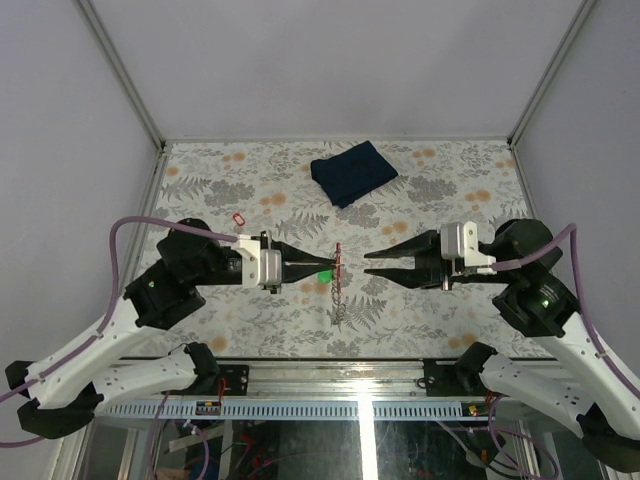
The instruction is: Put the keys on the keyring
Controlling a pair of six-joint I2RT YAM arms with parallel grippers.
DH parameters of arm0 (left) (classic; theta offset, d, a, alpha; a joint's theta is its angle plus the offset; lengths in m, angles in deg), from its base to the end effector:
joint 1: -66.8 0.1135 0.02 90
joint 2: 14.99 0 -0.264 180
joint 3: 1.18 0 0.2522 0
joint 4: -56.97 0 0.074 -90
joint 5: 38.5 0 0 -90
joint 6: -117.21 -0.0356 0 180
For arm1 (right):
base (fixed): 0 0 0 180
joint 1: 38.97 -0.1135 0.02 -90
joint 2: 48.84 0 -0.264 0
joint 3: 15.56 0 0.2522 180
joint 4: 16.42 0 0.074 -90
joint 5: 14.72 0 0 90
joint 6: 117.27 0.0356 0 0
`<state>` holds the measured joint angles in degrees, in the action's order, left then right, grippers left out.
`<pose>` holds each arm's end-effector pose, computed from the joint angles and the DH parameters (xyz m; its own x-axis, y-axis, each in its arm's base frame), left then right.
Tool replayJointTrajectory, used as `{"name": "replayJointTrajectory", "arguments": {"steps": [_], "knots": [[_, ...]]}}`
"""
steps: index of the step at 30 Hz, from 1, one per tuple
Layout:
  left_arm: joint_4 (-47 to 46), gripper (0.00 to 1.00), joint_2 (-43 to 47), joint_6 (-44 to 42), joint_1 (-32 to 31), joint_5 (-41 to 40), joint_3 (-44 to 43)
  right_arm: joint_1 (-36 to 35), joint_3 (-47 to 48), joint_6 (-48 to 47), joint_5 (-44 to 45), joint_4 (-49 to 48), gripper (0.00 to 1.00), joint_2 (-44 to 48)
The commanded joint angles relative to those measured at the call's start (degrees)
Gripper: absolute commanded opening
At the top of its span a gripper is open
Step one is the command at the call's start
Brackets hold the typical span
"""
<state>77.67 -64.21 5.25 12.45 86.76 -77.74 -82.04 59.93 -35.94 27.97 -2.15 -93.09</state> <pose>0.0847 -0.1533 0.4412 0.4356 -0.0834 -0.8963 0.9001 0.0444 0.4334 0.0847 0.1150 0.4572 0.3580 0.1947 -0.9132 -0.9333 0.0451 -0.3563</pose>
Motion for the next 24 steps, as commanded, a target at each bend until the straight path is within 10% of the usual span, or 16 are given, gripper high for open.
{"name": "replayJointTrajectory", "arguments": {"steps": [1,24], "knots": [[16.95,0.0,-2.45,-4.92,-0.18,-2.96,-8.51,0.2,4.0,-6.67,3.54,10.92,0.33,-0.35],[69.81,0.0,-24.73,-10.24,-7.88,-35.6,-41.33,0.23,-24.63,3.69,5.97,-26.81,0.45,2.02]]}}
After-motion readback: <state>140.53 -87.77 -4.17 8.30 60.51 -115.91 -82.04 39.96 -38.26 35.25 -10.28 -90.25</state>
